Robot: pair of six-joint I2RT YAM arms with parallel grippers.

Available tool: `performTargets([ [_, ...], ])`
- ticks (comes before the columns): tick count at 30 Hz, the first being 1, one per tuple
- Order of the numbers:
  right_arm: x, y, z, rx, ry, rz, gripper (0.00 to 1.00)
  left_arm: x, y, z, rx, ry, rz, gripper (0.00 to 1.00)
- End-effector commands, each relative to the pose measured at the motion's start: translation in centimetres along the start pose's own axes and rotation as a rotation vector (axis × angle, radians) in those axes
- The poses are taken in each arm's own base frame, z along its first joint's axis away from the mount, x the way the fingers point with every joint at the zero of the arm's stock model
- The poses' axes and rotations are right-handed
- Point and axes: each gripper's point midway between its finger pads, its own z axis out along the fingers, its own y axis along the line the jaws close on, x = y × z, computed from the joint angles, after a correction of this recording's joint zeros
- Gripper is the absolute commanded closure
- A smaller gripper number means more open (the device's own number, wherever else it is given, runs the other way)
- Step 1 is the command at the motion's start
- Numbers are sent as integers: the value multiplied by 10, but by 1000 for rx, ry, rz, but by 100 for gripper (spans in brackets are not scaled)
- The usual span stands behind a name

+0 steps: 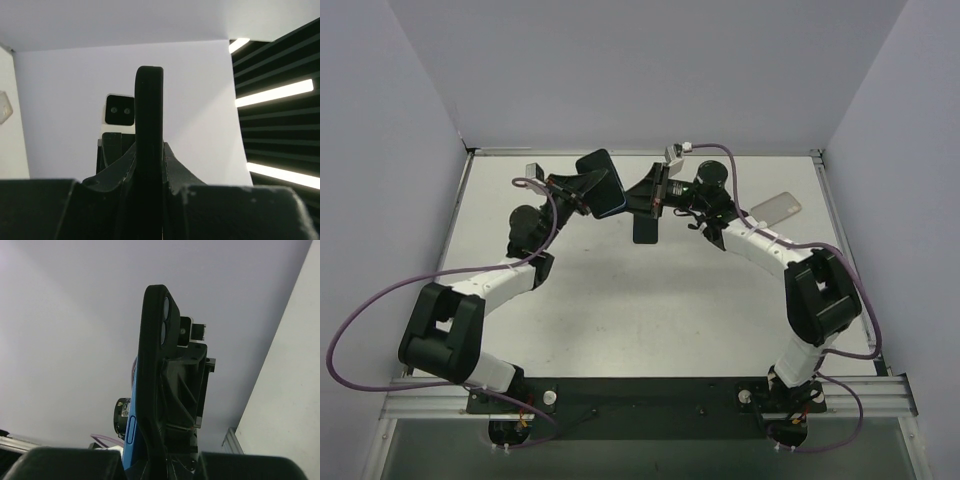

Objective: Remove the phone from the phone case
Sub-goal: Remove the phone case from the phone.

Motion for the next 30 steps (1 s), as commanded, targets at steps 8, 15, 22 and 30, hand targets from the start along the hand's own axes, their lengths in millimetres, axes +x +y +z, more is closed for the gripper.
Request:
performTargets([
  [8,10,-56,-80,418,-172,12,100,103,-26,-39,136,458,124,28],
  [15,-3,-49,-121,513,-284,-48,100,101,9,-45,48,478,110,13],
  [22,-4,-66,-149,701,-304,-129,100,102,30,-56,0,500,90,11],
  [30,11,-109,-198,1094,-300,-296,100,91,83,-71,-172,483,163,11],
])
